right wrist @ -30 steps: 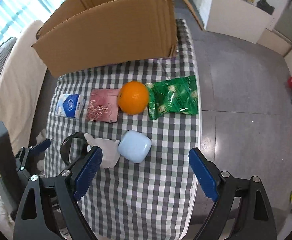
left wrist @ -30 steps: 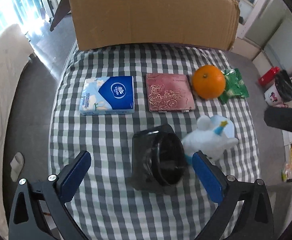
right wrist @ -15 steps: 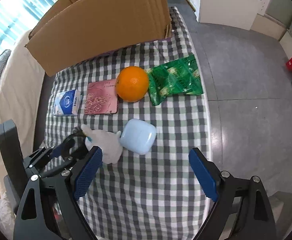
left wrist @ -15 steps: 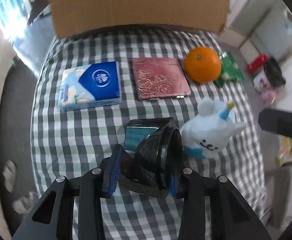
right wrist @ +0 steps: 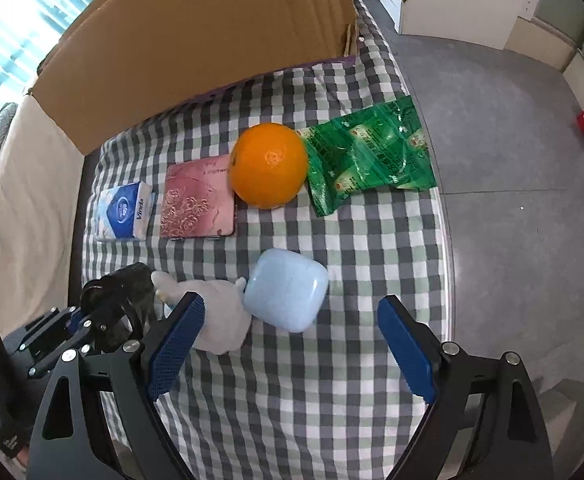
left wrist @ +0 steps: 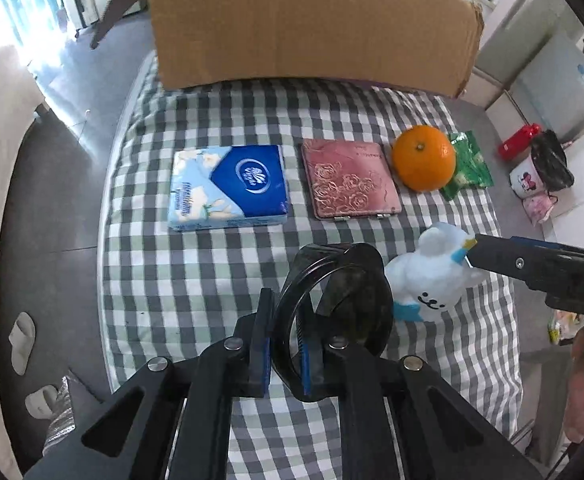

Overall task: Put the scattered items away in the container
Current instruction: 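Grasp the black headband with the left gripper while the right gripper grasps the white plush toy, then carry the headband and plush toy into the box and release both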

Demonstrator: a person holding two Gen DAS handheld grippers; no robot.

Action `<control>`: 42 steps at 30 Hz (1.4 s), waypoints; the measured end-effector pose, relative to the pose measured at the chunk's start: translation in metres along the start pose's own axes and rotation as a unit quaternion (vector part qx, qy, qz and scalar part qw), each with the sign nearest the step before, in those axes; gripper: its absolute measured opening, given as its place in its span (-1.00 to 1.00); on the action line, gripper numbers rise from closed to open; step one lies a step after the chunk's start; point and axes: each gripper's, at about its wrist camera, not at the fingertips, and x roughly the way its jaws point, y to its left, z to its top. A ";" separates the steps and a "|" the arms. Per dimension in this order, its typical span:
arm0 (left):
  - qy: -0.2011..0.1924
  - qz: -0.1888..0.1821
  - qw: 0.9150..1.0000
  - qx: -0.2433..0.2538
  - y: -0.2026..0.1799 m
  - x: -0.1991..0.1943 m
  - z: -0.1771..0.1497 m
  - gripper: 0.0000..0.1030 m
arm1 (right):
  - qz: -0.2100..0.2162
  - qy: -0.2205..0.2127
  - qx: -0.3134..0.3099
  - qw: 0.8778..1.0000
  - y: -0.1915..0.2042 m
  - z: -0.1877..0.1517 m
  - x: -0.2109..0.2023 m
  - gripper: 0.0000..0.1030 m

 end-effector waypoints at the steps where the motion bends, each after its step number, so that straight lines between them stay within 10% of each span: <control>1: -0.001 -0.001 1.000 -0.005 0.001 -0.002 0.000 -0.80 | 0.003 -0.002 -0.004 1.000 0.003 0.000 -0.003 0.72; 15: -0.011 0.035 0.998 -0.046 0.040 -0.020 0.008 -0.80 | 0.026 0.012 -0.086 0.996 0.061 -0.007 0.011 0.68; 20: -0.007 0.038 0.998 -0.056 0.049 -0.019 0.005 -0.80 | -0.009 0.036 -0.113 0.993 0.070 -0.012 0.032 -0.08; 42: -0.056 0.032 0.997 -0.035 0.035 -0.086 0.062 -0.80 | 0.015 0.010 -0.120 0.993 0.072 0.004 -0.039 -0.16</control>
